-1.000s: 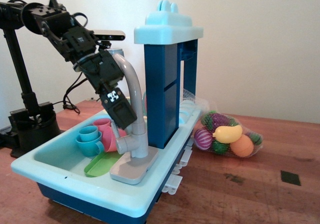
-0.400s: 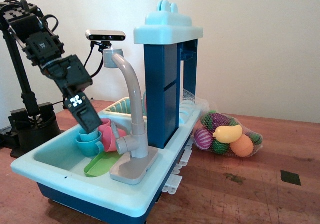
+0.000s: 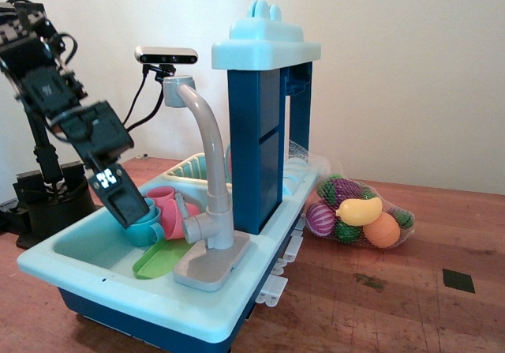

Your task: Turn lever vertical to front

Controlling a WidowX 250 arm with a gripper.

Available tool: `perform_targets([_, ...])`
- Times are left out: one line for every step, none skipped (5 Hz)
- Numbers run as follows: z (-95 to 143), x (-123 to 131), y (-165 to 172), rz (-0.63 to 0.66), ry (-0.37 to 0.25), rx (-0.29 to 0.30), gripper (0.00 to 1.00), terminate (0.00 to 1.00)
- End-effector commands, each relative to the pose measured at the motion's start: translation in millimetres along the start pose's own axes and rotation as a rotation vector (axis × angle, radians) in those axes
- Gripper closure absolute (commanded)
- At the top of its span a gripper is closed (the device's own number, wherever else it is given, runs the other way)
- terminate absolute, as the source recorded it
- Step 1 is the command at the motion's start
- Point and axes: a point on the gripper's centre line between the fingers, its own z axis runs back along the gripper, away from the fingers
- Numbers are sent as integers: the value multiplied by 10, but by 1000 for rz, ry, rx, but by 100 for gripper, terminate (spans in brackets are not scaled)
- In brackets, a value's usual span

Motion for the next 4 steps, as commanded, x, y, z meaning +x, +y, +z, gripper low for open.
perform_targets([12, 223, 77, 51, -52, -34, 0, 0])
perform_targets([5, 263, 171, 84, -89, -39, 0, 0])
perform_targets([20, 361, 189, 100, -121, -46, 0, 0])
perform_targets([-18, 476, 142, 115, -139, -65, 0, 0])
